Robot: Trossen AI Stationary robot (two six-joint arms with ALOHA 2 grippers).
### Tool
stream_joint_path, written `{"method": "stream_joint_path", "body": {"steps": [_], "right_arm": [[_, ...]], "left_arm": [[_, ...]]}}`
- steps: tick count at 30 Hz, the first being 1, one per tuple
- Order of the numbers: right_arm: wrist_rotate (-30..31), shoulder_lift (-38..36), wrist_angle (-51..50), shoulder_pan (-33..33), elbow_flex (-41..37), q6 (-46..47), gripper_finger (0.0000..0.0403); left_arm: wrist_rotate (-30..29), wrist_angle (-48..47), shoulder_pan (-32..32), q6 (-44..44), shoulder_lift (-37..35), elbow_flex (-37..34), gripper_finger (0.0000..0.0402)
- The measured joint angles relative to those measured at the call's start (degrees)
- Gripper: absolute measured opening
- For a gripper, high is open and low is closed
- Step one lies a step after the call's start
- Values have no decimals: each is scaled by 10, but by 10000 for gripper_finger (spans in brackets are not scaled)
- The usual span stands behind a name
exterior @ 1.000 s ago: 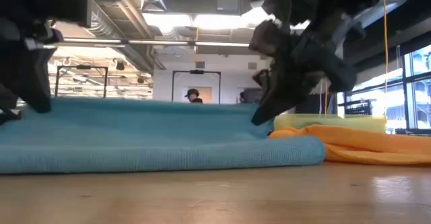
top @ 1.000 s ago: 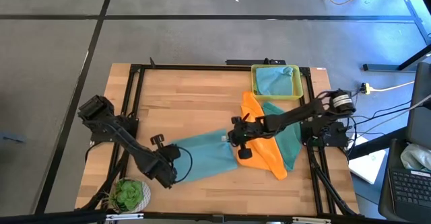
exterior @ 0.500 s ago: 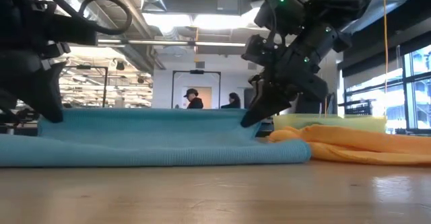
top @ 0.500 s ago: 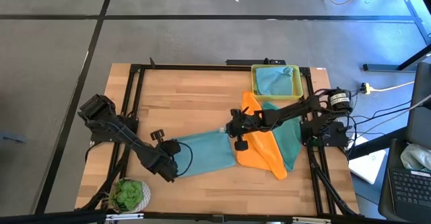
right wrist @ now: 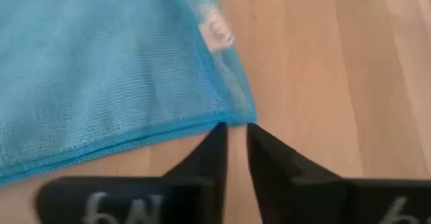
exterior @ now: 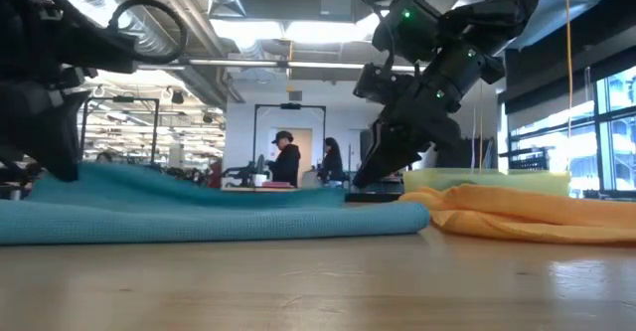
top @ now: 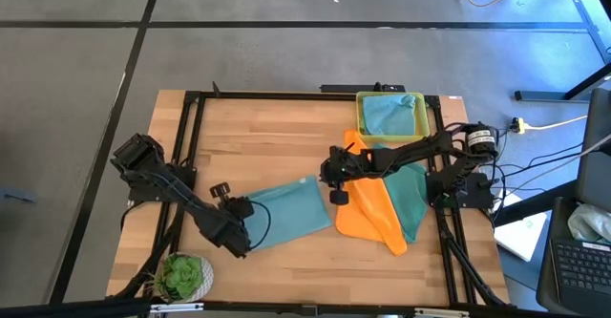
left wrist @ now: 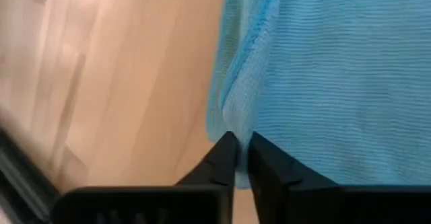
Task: Fold microfiber towels
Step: Fold the left blue microfiber cloth
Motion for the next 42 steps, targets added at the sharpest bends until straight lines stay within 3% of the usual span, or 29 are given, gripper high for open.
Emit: {"method": "stream_joint_path", "body": {"steps": [7,12,16,21,24,33,42], "right_arm": [[12,0,0,0,0,30,172],[12,-1,-2,1,0,61,200],[-15,-15,-5,22,0,58,197],[-65,-42,15,69,9,41,184],[-69,-34,60,88,10,10,174],[-93,71,154,54,20,0,137],[-100,83,155,-3,27,1,122]], "left_arm": [[1,-50,-9,-34,0,0,114],[18,-78,-14,-62,0,5,134],[0,-57,-40,-58,0,43,133],[-98,105,-100,44,0,62,132],[-119,147,-105,77,0,39,132],[-132,253,-16,105,0,-88,131],[-112,245,74,121,-2,-114,131]]}}
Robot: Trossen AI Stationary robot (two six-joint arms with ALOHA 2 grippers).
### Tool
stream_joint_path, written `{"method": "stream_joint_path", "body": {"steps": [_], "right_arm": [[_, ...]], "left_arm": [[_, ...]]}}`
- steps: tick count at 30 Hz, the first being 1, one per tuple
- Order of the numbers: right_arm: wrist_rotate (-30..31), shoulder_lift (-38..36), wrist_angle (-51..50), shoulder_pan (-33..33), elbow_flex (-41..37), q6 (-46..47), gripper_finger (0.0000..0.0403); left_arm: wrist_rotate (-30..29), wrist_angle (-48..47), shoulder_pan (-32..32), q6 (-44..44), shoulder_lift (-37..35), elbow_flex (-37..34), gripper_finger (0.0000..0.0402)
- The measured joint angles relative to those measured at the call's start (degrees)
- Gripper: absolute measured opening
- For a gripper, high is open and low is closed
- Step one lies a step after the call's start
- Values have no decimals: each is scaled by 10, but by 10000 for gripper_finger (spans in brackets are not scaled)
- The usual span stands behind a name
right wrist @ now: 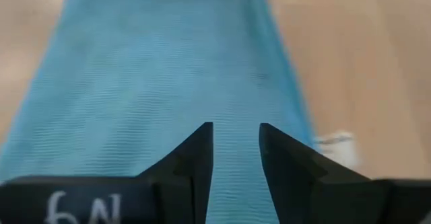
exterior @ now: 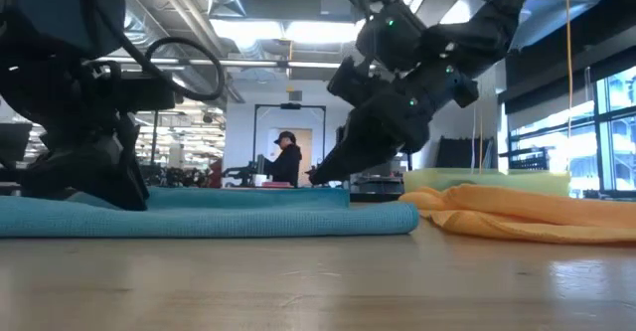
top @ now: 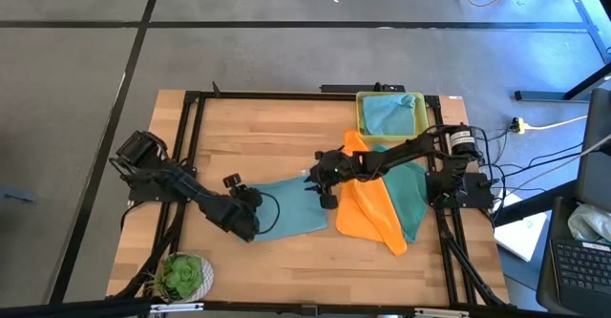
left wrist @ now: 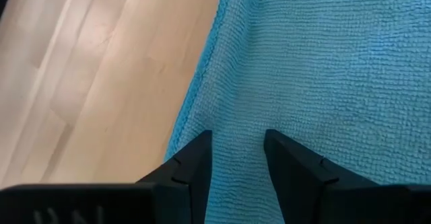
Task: Fold microfiber towels
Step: Fold the left blue microfiber cloth
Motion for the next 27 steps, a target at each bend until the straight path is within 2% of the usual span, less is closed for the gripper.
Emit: {"method": "stream_joint_path", "body": {"steps": [7,11,16,20,23,27], "right_arm": [[0,14,-11,-47,0,45,122],[1,36,-12,-54,-1,58,122],[45,35,-26,-51,0,58,122],[68,-2,-67,-53,-2,47,122],[113,-57,-110,-52,-1,26,122],[152,-133,-149,-49,-1,-2,122]], "left_arm": [[9,10,-8,-5,0,2,131],[9,72,-6,-12,-2,-13,131],[22,53,-22,-9,-8,0,131],[49,-30,-39,-19,-27,51,131],[63,-88,-59,-29,-39,91,131],[48,-71,-102,-27,-45,108,131]]}}
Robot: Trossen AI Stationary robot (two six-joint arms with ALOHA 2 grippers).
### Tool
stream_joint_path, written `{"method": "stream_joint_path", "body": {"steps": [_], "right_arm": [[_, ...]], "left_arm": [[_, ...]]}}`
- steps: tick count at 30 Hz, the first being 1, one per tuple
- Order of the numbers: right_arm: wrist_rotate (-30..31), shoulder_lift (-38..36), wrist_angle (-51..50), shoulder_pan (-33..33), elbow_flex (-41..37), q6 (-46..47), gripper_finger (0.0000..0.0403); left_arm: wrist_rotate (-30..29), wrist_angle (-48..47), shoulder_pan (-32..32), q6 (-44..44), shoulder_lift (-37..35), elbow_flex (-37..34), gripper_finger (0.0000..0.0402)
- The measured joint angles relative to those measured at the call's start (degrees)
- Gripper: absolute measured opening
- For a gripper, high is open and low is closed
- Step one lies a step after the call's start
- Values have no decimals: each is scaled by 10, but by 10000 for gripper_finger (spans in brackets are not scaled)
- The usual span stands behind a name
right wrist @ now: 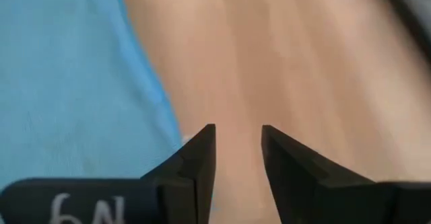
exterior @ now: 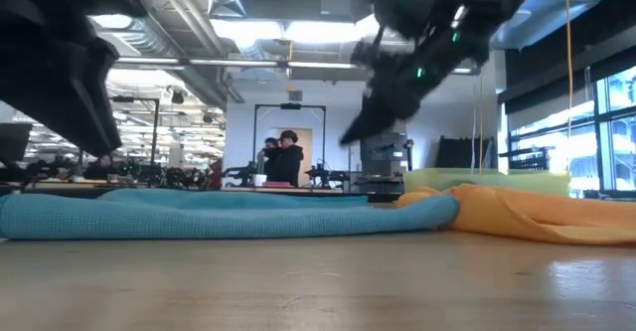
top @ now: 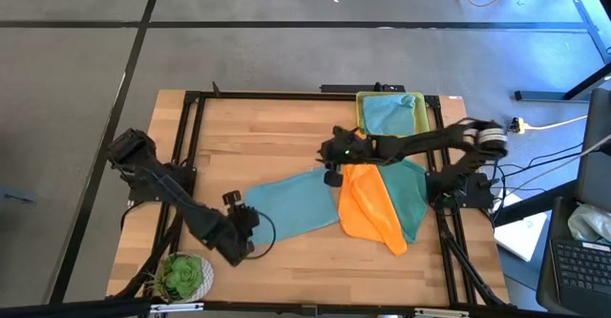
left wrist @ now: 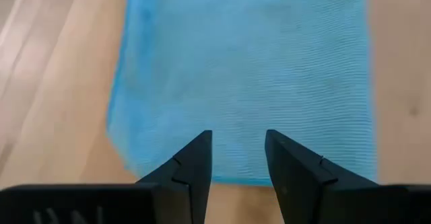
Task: Fold microfiber towels
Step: Fold the left blue microfiber cloth
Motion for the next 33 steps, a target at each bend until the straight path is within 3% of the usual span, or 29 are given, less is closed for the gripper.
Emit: {"method": "stream_joint_path", "body": {"steps": [2,7,10,12,15,23,30,33], "right_arm": [[-7,-34,-2,3,0,8,122],[-157,-54,44,53,1,108,122],[-171,-29,67,113,1,143,122],[-171,-12,80,150,1,153,122],[-136,4,80,199,0,180,122],[43,86,41,258,0,193,122],[58,152,72,200,1,191,122],[29,164,94,168,2,159,122]], "left_arm": [[-19,30,-20,3,1,-12,131],[-81,136,-54,27,5,-63,131],[-110,199,-50,31,13,-99,131],[-88,253,-40,32,25,-121,131],[-28,302,-30,22,48,-134,131],[-17,305,-51,-38,73,-109,131],[14,298,-66,-82,74,-90,131],[9,294,-73,-118,75,-90,131]]}}
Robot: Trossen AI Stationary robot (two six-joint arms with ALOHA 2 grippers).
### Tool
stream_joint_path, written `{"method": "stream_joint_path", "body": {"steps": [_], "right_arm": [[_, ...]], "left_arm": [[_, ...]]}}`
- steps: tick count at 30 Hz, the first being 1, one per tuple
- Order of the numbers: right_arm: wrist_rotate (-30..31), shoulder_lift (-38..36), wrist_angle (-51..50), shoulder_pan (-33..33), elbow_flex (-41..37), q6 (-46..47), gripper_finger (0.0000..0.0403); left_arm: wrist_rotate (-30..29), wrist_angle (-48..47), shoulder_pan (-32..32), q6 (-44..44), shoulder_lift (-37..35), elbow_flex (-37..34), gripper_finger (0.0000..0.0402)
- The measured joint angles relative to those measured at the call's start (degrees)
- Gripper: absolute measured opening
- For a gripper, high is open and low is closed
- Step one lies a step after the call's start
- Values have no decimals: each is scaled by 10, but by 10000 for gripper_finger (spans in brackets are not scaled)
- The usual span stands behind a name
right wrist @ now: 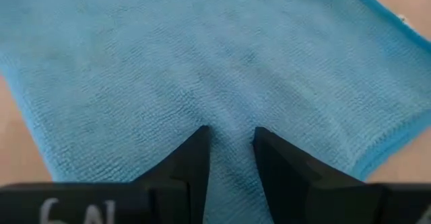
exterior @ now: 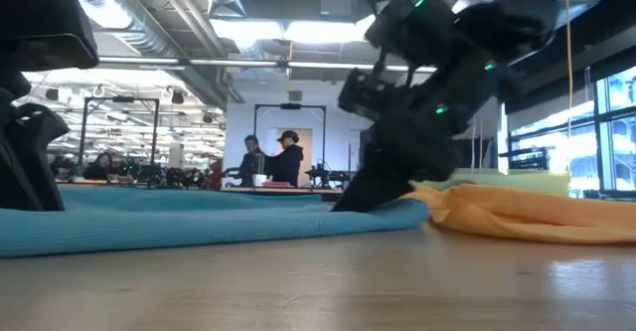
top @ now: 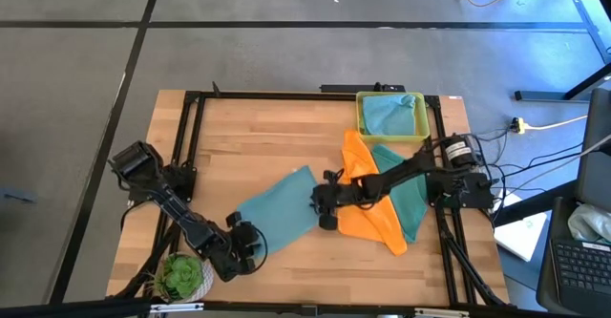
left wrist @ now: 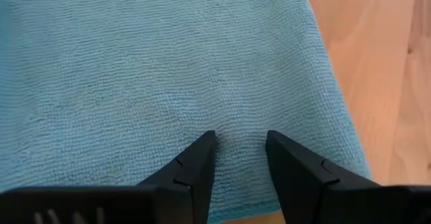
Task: Fold microfiber towels
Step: Fold the left blue microfiber cloth
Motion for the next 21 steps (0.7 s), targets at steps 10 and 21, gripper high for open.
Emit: {"method": "stream_joint_path", "body": {"steps": [10,21], "right_arm": [[-41,11,65,-113,-2,-115,122],[-123,-95,66,-77,-2,-145,122]], "left_arm": [[-57,72,20,-44,35,0,131],[-19,11,39,87,15,81,131]]}}
